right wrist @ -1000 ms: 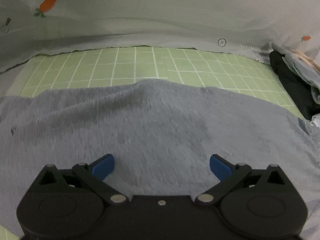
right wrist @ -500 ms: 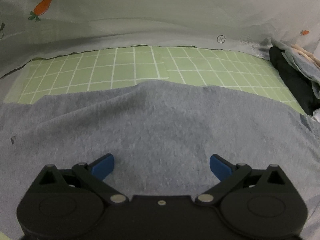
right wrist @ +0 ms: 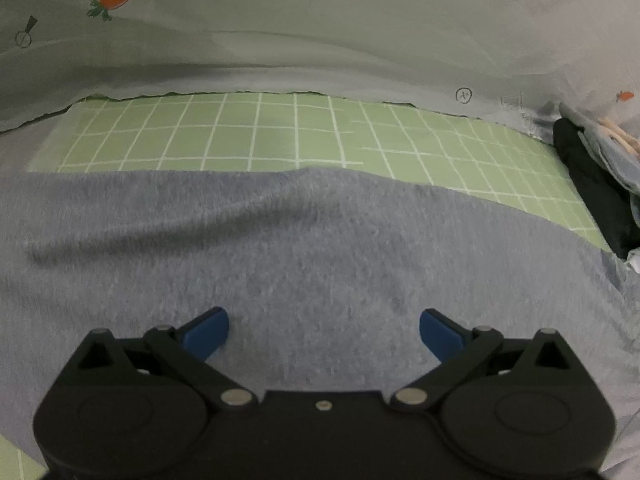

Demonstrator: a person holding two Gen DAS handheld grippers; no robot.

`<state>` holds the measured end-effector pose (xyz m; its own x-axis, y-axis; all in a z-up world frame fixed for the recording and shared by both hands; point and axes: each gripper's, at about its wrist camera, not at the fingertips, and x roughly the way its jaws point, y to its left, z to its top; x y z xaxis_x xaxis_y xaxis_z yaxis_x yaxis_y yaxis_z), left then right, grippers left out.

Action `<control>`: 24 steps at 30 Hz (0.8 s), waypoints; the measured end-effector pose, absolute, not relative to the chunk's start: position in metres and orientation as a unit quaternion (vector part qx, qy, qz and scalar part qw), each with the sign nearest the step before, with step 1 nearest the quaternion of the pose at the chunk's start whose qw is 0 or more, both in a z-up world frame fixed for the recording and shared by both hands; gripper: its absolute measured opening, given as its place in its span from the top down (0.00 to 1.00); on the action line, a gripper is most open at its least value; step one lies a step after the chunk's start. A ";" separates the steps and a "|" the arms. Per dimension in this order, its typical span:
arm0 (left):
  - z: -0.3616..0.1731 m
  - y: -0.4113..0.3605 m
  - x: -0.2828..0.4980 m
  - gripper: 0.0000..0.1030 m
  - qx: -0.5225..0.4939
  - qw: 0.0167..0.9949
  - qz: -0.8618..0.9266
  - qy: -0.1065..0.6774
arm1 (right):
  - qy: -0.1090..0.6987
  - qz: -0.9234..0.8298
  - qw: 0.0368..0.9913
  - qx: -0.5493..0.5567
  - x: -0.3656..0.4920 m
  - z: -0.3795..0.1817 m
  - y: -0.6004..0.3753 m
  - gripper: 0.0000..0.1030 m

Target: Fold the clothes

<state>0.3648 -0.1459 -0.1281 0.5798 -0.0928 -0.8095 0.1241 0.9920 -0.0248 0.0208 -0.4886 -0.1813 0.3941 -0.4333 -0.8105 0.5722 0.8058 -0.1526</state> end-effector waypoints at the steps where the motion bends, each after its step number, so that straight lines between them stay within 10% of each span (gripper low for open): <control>1: -0.129 -0.146 0.363 0.80 0.020 0.889 -0.062 0.454 | 0.460 -0.302 0.831 0.078 0.020 -0.181 -0.489 0.00; 7: -0.129 -0.142 0.363 0.62 0.002 0.882 -0.064 0.466 | 0.456 -0.317 0.827 0.091 0.017 -0.182 -0.495 0.00; 14: -0.103 -0.156 0.324 0.12 0.010 0.894 -0.083 0.441 | 0.442 -0.339 0.826 0.091 -0.004 -0.174 -0.505 0.00; 24: -0.093 -0.183 0.286 0.11 0.029 0.885 -0.077 0.457 | 0.377 -0.441 0.795 0.174 -0.042 -0.166 -0.568 0.00</control>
<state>0.2858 -0.1828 -0.0930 0.5697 -0.1105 -0.8144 0.1637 0.9863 -0.0193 -0.0420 -0.5679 -0.1665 0.3258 -0.5706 -0.7538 0.8334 0.5498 -0.0560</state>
